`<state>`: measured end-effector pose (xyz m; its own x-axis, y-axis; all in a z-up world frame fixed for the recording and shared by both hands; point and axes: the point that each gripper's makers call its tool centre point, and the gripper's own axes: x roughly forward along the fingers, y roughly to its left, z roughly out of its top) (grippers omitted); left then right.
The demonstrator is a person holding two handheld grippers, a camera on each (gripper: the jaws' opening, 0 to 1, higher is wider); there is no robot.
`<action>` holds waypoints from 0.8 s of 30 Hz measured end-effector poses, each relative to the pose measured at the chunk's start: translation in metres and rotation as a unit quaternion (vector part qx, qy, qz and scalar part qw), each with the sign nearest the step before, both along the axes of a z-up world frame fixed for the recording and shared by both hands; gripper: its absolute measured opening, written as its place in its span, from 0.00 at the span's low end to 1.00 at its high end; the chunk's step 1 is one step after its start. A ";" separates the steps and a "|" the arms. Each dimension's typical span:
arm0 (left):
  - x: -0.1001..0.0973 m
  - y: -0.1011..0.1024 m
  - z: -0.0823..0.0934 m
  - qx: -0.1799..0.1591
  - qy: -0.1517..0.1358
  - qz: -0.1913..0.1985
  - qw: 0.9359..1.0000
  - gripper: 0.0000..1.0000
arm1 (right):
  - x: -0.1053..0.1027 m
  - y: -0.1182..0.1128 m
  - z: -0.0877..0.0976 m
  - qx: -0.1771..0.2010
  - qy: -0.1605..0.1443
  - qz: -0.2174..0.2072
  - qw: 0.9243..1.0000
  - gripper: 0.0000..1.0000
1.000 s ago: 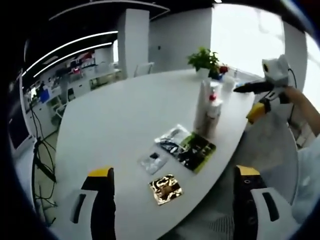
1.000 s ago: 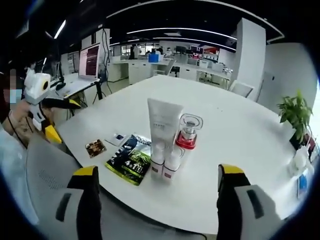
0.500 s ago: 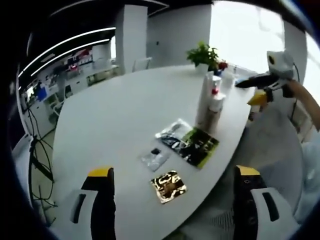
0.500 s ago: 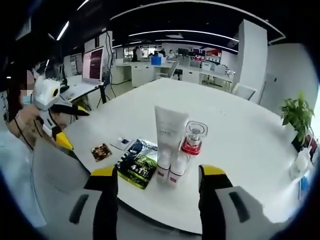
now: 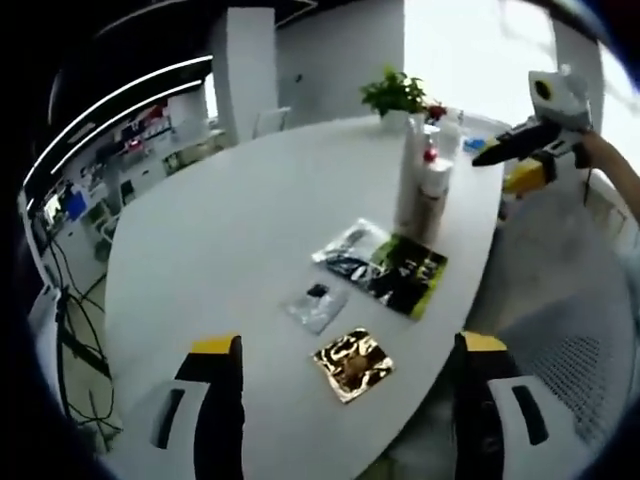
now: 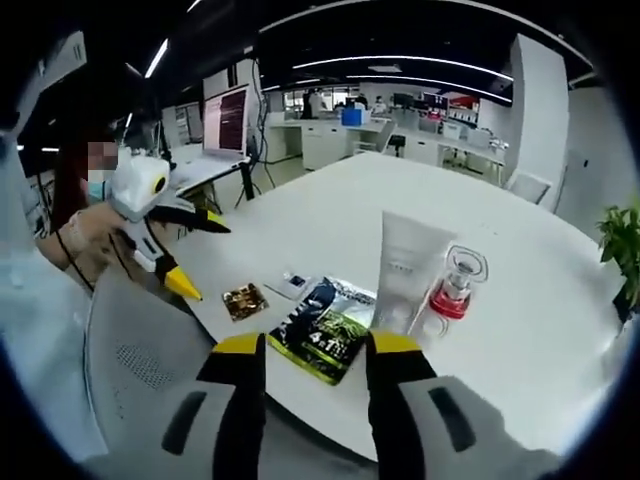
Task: Arrange the skincare products in the storage area until every visible bottle or jar stands upright without overlapping.
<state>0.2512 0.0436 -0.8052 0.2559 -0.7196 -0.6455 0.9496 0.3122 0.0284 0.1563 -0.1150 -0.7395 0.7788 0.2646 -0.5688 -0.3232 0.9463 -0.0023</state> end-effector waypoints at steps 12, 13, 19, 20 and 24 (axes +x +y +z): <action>0.007 0.004 -0.036 0.073 -0.038 -0.090 0.993 0.65 | 0.012 0.013 -0.008 0.016 0.008 0.019 1.000 0.40; 0.007 0.003 -0.038 0.076 -0.043 -0.103 0.991 0.64 | 0.013 0.013 -0.009 0.017 0.008 0.020 1.000 0.40; -0.003 -0.006 -0.051 0.080 -0.052 -0.187 0.978 0.59 | 0.014 0.017 -0.011 0.022 0.012 0.027 0.999 0.41; -0.005 -0.008 -0.053 0.078 -0.050 -0.196 0.976 0.57 | 0.015 0.017 -0.013 0.023 0.014 0.027 0.999 0.41; -0.008 -0.014 -0.060 0.084 -0.038 -0.233 0.968 0.52 | 0.015 0.018 -0.014 0.025 0.017 0.029 0.999 0.41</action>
